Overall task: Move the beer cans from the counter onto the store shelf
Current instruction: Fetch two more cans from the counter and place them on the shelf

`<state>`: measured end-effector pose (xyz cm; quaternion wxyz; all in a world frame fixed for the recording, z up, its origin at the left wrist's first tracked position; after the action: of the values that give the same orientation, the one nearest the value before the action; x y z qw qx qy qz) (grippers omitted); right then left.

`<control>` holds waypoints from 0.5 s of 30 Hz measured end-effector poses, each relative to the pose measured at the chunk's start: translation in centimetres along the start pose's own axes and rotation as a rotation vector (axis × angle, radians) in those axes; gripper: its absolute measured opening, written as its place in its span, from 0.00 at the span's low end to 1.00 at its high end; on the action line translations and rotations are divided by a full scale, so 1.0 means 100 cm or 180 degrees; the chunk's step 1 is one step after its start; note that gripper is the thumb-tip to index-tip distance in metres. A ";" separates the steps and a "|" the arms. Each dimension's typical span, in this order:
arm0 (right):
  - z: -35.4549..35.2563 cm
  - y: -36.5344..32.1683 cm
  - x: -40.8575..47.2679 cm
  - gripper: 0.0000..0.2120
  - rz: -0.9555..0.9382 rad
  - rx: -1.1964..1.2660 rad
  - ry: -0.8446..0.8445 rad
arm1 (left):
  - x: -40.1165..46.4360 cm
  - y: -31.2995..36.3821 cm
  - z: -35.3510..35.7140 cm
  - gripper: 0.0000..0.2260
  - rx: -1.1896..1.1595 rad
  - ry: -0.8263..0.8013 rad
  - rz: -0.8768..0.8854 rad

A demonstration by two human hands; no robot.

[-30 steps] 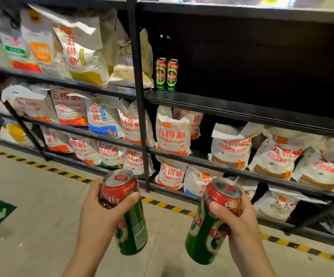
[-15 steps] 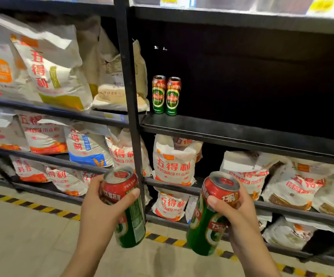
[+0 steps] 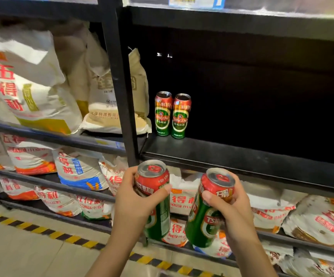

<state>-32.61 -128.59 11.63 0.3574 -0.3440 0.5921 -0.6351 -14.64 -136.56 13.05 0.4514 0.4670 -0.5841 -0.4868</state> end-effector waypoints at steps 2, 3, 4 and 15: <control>0.004 -0.004 0.028 0.26 -0.0132 -0.0022 -0.0110 | 0.022 0.000 0.011 0.20 -0.0018 -0.0011 0.0024; 0.006 -0.007 0.042 0.26 -0.0212 -0.0036 -0.0150 | 0.034 0.001 0.016 0.20 -0.0025 -0.0008 0.0041; 0.007 -0.009 0.056 0.26 -0.0290 -0.0053 -0.0169 | 0.045 0.003 0.021 0.20 -0.0031 -0.0003 0.0063; 0.025 -0.012 0.169 0.27 -0.0589 -0.0110 -0.0244 | 0.146 -0.011 0.051 0.25 -0.0112 0.0235 0.0163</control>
<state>-39.13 -144.37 13.25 0.3137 -0.4274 0.5546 -0.6414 -21.81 -150.32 12.39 0.4931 0.4615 -0.5702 -0.4677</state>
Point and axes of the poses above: each hand's wrist, its own x-axis towards the middle knuckle, its own z-axis out of the palm, y = z × x, the point moved 2 cm from there along x, towards the middle knuckle
